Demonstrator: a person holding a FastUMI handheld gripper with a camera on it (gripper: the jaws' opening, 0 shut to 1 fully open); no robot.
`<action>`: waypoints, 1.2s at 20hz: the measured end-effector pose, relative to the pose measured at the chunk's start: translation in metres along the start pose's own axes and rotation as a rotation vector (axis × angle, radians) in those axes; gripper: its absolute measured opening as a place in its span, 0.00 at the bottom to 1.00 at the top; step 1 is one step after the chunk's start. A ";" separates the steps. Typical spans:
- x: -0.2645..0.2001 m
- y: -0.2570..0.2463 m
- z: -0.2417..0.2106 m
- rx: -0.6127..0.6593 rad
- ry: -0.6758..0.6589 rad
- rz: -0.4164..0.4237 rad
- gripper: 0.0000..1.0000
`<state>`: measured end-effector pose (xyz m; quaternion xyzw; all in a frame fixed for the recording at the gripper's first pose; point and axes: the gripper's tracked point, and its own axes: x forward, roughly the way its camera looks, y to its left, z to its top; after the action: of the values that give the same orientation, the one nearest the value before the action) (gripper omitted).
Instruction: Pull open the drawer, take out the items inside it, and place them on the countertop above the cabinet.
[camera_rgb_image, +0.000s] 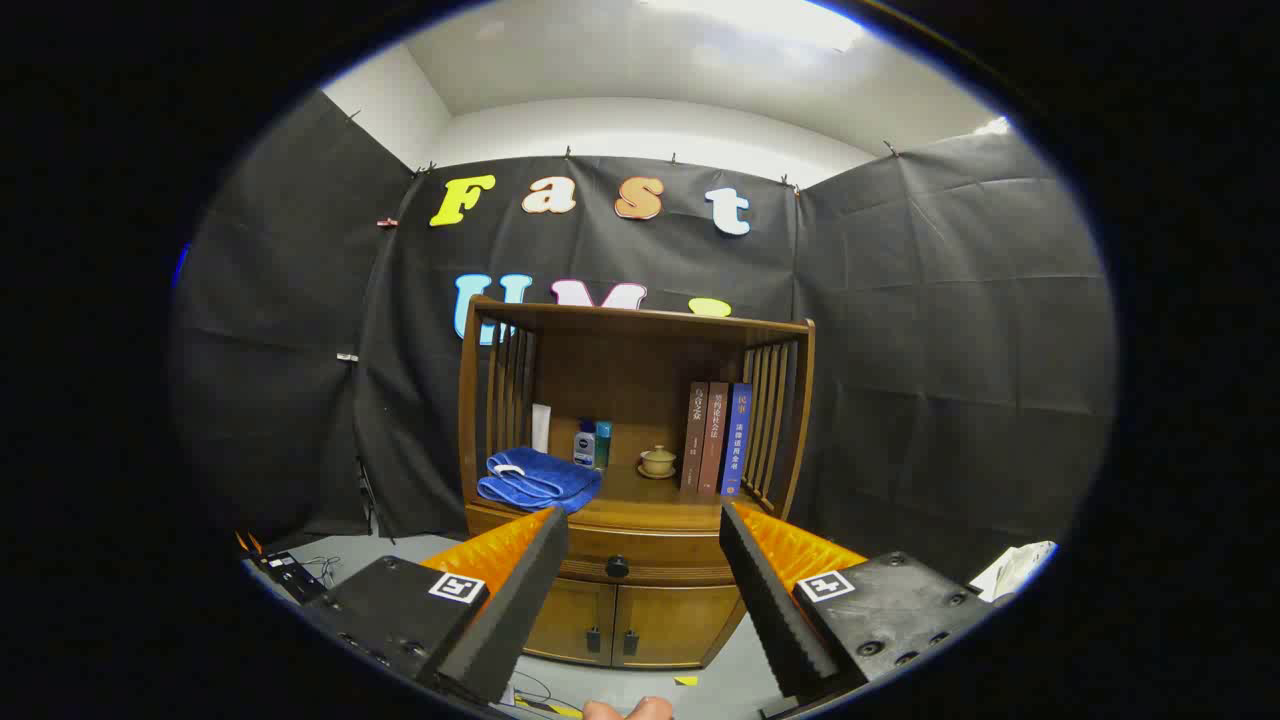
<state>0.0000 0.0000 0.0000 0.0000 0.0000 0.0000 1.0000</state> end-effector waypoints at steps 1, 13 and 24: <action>-0.001 0.000 0.002 0.002 -0.005 0.001 0.97; 0.015 -0.010 -0.012 0.029 -0.025 -0.006 0.97; 0.086 -0.002 -0.100 0.053 -0.075 -0.019 0.98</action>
<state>0.0860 -0.0023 -0.0999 0.0265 -0.0377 -0.0097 0.9989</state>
